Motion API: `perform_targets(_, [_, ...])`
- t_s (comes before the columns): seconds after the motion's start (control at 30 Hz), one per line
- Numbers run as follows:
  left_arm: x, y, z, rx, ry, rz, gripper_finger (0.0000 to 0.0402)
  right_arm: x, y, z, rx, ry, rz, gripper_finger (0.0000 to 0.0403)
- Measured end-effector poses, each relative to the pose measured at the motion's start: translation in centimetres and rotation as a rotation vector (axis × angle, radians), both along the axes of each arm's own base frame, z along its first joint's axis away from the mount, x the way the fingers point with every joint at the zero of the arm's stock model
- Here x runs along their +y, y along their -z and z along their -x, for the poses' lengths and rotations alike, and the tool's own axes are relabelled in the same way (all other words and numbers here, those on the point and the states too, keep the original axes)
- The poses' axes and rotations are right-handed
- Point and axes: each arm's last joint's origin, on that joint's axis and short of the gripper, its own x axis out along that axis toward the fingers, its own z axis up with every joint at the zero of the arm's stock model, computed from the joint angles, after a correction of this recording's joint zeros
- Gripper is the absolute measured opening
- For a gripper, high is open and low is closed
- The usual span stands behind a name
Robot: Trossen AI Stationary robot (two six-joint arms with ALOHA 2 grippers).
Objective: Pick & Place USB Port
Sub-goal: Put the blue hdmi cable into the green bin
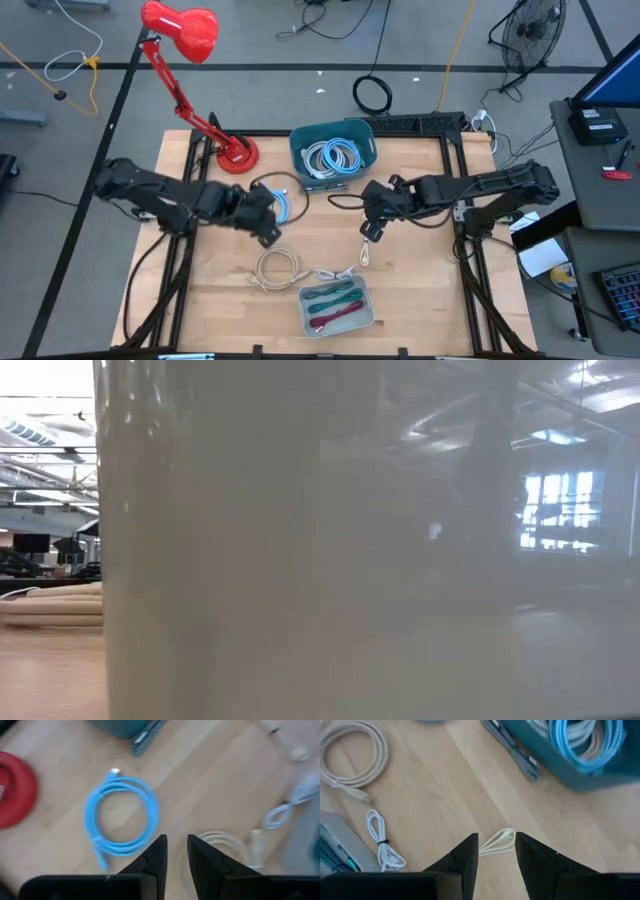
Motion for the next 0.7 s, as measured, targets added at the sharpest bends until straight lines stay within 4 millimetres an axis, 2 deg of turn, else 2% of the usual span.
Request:
perform_targets(0.13, [3.0,0.3,0.1,0.105,0.014,-0.024,0.0088,-0.3,1.4,0.2,0.035,0.038,-0.021,0.0121])
perform_targets(0.2, [4.8,1.1,0.0,0.149,-0.003,-0.018,0.0104,-0.4,1.9,0.3,0.047,0.059,-0.030,0.0121])
perform_targets(0.4, [9.4,5.5,1.0,0.267,-0.050,0.105,0.0169,-0.5,2.0,0.5,0.049,0.084,-0.039,0.0121])
perform_targets(0.53, [11.1,8.7,2.3,0.344,-0.064,0.107,0.0199,-0.6,1.5,0.7,0.024,0.088,-0.039,0.0121])
perform_targets(0.7, [12.6,11.8,3.5,0.346,-0.056,0.139,0.0209,-0.8,0.8,1.2,-0.008,0.101,-0.014,0.0121])
